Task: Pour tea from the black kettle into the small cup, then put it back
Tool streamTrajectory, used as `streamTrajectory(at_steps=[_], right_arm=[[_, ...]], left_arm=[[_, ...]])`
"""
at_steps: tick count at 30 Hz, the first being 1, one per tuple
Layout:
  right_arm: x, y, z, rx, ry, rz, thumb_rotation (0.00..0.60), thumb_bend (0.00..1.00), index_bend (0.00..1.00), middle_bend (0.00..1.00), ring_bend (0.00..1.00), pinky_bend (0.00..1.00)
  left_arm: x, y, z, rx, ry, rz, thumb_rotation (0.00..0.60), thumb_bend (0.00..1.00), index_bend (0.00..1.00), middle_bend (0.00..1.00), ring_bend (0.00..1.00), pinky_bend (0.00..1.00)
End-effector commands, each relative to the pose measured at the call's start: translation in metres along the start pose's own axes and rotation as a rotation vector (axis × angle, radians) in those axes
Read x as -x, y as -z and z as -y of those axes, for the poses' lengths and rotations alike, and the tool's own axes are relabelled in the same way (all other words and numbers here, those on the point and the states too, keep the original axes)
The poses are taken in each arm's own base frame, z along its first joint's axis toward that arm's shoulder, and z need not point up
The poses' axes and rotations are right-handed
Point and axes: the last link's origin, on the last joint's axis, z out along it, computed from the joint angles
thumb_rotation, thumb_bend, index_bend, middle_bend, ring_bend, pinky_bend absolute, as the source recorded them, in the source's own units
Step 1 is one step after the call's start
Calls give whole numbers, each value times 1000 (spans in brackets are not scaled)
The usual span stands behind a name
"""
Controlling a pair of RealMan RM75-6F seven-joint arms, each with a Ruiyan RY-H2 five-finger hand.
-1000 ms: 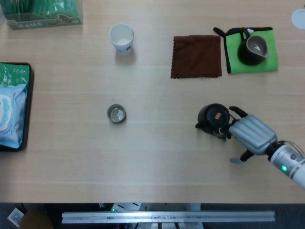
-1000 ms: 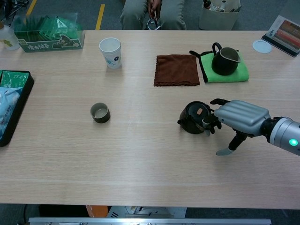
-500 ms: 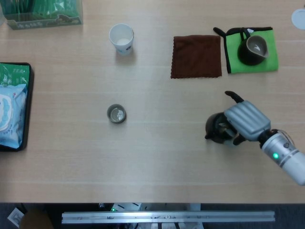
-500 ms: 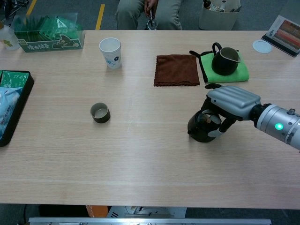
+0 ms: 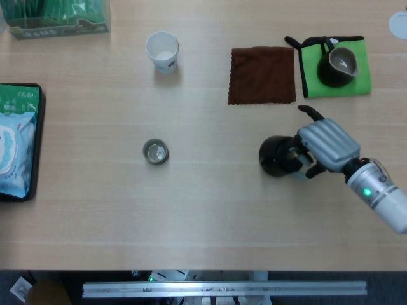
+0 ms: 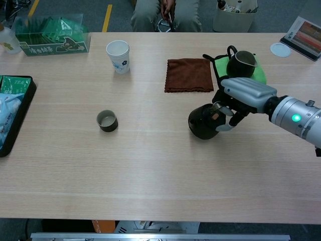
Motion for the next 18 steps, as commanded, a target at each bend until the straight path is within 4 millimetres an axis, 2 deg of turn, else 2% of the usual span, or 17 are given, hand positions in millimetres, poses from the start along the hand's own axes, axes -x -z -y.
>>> streamTrajectory(at_steps=[1, 4, 11, 13, 18], right_arm=[[-8, 1, 0, -7, -18, -15, 600, 0, 886, 854, 823, 20], [-15, 1, -1, -13, -31, -39, 589, 0, 886, 854, 823, 20], [-33, 6, 0, -41, -50, -125, 389, 0, 930, 869, 838, 21], [-37, 8, -1, -45, -44, -138, 365, 0, 941, 875, 842, 20], [-42, 12, 0, -42, -13, -157, 363, 0, 982, 901, 866, 20]], left_arm=[[0, -1, -2, 5, 1, 0, 600, 289, 199, 205, 161, 195], [0, -2, -4, 12, 1, 2, 600, 290, 199, 205, 161, 195], [-1, -2, -7, 23, 1, -1, 600, 290, 199, 205, 161, 195], [-1, -2, -8, 26, 2, -1, 600, 289, 199, 206, 161, 195], [-2, -2, -11, 35, 14, 6, 600, 290, 199, 207, 161, 195]])
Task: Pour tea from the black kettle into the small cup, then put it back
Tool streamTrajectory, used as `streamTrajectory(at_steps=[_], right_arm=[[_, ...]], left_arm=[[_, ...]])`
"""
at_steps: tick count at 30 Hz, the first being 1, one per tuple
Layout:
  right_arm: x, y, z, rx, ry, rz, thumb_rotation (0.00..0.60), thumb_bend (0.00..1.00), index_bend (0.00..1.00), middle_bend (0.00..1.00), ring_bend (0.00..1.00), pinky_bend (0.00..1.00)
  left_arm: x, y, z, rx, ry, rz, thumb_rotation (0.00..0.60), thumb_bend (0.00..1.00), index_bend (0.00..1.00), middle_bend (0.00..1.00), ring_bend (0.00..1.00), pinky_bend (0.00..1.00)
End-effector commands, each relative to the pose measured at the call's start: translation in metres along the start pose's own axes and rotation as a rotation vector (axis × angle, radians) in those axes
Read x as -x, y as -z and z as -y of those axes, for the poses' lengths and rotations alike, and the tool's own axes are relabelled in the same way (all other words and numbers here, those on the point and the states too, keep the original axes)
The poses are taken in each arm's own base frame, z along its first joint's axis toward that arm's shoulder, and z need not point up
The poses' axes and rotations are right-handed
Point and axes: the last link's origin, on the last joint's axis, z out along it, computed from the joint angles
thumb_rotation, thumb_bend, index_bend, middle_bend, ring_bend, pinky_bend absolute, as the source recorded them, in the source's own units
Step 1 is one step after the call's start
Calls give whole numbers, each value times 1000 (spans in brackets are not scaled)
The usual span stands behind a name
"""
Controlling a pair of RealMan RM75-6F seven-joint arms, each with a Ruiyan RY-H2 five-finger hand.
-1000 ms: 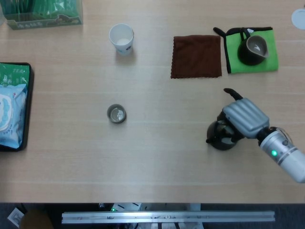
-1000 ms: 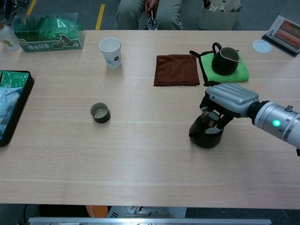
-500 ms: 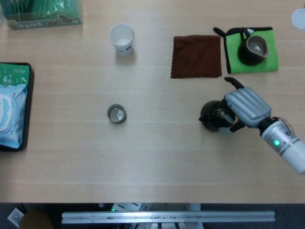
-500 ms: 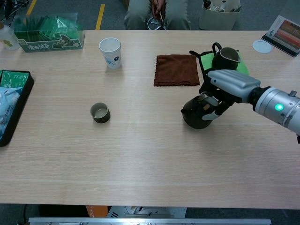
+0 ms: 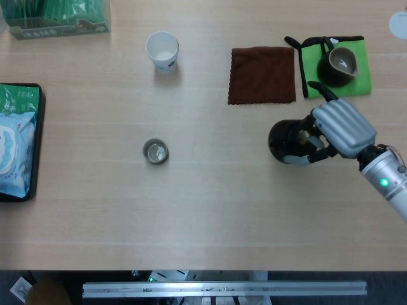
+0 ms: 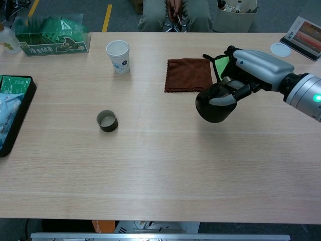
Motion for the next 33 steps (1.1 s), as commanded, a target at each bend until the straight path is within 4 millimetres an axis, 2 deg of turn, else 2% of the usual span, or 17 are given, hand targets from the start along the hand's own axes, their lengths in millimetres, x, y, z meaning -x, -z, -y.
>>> streamTrajectory(at_steps=[1, 5, 10, 14, 17, 33], right_arm=[[-3, 2, 1, 1, 27, -22, 365, 15, 992, 907, 872, 20], [-5, 5, 4, -5, 43, -37, 373, 144, 1000, 914, 879, 21], [-7, 8, 5, -6, 73, -53, 372, 178, 1000, 914, 879, 21], [-9, 11, 6, -9, 79, -75, 372, 304, 1000, 915, 879, 20], [-11, 12, 6, -11, 92, -93, 384, 363, 1000, 914, 879, 20], [-18, 20, 2, -8, 183, -144, 456, 392, 1000, 914, 878, 20]], left_arm=[[0, 0, -1, 6, 6, 3, 600, 290, 199, 207, 161, 195], [-1, 0, -2, 13, 9, 0, 600, 290, 199, 207, 160, 195], [-1, 1, -2, 15, 9, -1, 600, 290, 199, 208, 161, 195], [-1, 1, -2, 19, 11, 0, 600, 290, 199, 209, 161, 195], [-1, 0, -3, 23, 12, -1, 600, 289, 199, 209, 161, 194], [1, -4, -2, 41, -1, -3, 600, 290, 199, 210, 161, 194]])
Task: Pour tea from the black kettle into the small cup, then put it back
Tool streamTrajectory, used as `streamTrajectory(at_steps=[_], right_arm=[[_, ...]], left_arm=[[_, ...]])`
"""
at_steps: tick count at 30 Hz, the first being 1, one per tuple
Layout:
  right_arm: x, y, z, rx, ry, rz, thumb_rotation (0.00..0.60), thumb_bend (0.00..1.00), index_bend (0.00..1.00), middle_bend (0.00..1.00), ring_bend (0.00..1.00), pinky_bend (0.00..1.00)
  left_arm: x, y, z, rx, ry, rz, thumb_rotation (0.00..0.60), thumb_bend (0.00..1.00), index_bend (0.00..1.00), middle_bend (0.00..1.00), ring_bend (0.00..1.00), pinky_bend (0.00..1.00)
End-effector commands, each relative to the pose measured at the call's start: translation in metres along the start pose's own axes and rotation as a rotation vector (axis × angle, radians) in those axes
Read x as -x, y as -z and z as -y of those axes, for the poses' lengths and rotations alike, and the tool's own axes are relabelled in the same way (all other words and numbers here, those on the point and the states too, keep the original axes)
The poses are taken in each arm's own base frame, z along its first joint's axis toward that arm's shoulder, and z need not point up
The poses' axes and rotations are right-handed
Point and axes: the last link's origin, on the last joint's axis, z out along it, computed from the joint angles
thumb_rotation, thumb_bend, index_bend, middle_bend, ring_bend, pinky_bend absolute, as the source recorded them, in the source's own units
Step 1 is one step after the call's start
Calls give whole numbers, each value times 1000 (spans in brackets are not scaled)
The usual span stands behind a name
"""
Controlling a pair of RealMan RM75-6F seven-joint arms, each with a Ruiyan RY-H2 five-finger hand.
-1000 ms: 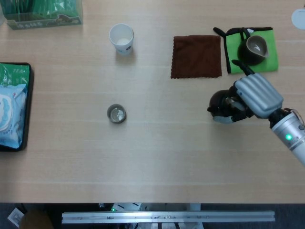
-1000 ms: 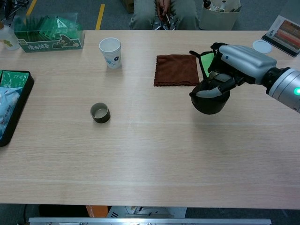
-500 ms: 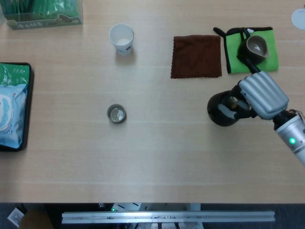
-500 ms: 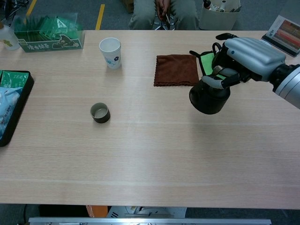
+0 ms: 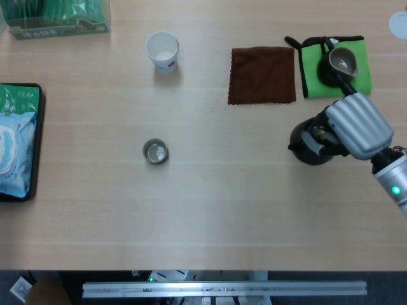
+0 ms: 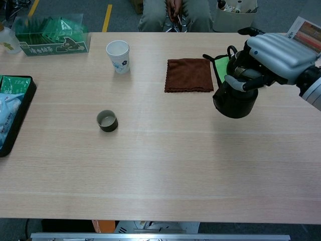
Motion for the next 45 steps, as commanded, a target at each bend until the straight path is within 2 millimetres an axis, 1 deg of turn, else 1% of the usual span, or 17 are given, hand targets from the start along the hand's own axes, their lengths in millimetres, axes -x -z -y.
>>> streamTrajectory(at_steps=[1, 6, 12, 18, 23, 31, 37, 40, 45], right_arm=[[-1, 1, -2, 2, 20, -6, 460, 392, 1000, 914, 878, 21], [-3, 2, -3, 9, 24, -10, 468, 392, 1000, 914, 878, 20], [-7, 1, -7, 21, 22, -15, 468, 391, 1000, 914, 878, 20], [-15, -1, -11, 34, 28, -27, 468, 390, 1000, 914, 878, 21], [-21, -1, -15, 50, 35, -32, 468, 391, 1000, 914, 878, 20], [-26, -1, -21, 70, 38, -33, 470, 390, 1000, 914, 878, 20], [-27, -1, -23, 80, 40, -29, 471, 391, 1000, 914, 878, 20], [-27, -1, -25, 84, 38, -27, 470, 390, 1000, 914, 878, 20], [-27, 0, -27, 88, 36, -25, 471, 390, 1000, 915, 878, 21]], left_arm=[[1, -2, -1, 9, -5, 2, 600, 290, 199, 210, 161, 194], [3, -8, -5, 41, -16, 15, 600, 290, 198, 210, 161, 194], [11, -24, -18, 119, -3, 79, 600, 290, 196, 208, 160, 194], [24, -46, -45, 239, 28, 175, 600, 290, 195, 206, 161, 194], [38, -66, -77, 342, 21, 246, 600, 290, 194, 203, 161, 194], [67, -92, -122, 423, 31, 367, 600, 289, 194, 207, 163, 194], [88, -101, -147, 468, 3, 412, 600, 287, 220, 214, 164, 194], [97, -104, -156, 473, -5, 422, 600, 287, 237, 217, 165, 194], [110, -109, -167, 472, -17, 445, 600, 287, 238, 213, 164, 194]])
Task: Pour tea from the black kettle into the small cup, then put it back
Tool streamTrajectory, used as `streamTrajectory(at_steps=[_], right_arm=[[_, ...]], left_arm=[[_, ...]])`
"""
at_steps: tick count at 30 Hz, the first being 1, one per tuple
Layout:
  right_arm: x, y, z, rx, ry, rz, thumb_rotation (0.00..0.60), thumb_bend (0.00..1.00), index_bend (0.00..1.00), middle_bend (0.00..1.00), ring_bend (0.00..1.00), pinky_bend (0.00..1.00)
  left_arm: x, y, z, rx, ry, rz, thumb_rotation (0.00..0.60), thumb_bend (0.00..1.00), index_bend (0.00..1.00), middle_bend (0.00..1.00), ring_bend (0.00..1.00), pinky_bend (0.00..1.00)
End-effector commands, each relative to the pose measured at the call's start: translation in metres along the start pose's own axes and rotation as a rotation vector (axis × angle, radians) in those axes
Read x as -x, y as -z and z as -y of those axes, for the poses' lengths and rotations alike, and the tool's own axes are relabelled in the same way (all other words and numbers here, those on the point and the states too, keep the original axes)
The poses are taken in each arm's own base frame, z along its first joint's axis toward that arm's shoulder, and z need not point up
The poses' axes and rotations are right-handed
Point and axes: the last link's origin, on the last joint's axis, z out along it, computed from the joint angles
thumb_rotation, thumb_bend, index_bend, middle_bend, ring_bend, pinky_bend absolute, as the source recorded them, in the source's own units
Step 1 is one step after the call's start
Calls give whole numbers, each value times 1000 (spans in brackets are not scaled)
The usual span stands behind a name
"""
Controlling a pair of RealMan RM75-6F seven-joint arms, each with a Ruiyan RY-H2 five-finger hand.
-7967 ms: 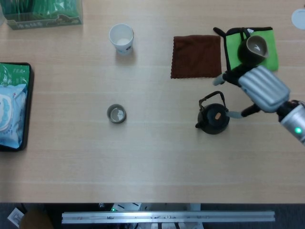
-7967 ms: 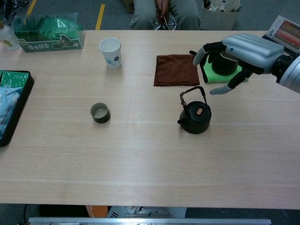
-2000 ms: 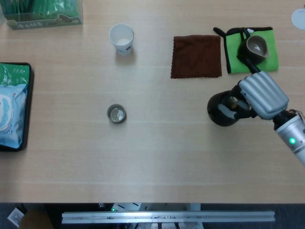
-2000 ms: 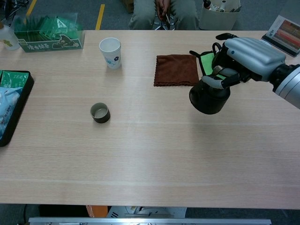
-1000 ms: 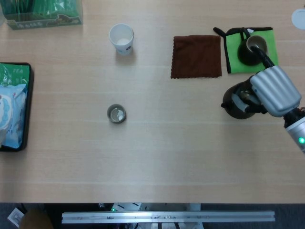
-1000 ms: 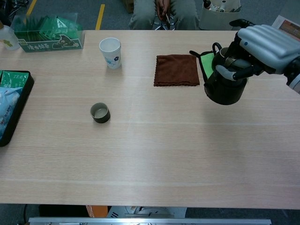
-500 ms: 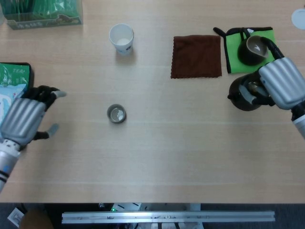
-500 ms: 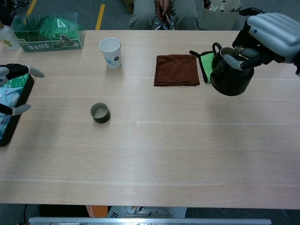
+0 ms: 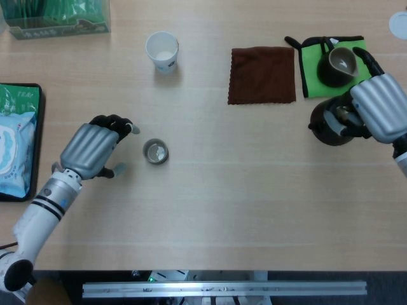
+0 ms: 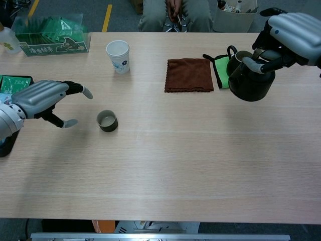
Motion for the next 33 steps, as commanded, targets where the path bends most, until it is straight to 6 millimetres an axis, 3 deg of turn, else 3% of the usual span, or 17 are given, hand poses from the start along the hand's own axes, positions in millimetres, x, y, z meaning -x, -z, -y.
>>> streamTrajectory(at_steps=[1, 22, 33], right_arm=[[0, 0, -1, 3, 1, 3, 471, 391, 1000, 915, 878, 21], [-1, 5, -10, 14, -5, 6, 472, 391, 1000, 914, 878, 21], [-3, 8, -14, 23, -8, 2, 474, 390, 1000, 914, 878, 21]], left_arm=[[6, -10, -4, 0, -13, 24, 600, 287, 237, 210, 164, 194], [30, -43, -34, 11, -59, 70, 600, 268, 228, 202, 161, 194], [38, -54, -36, -4, -101, 78, 600, 268, 230, 204, 161, 194]])
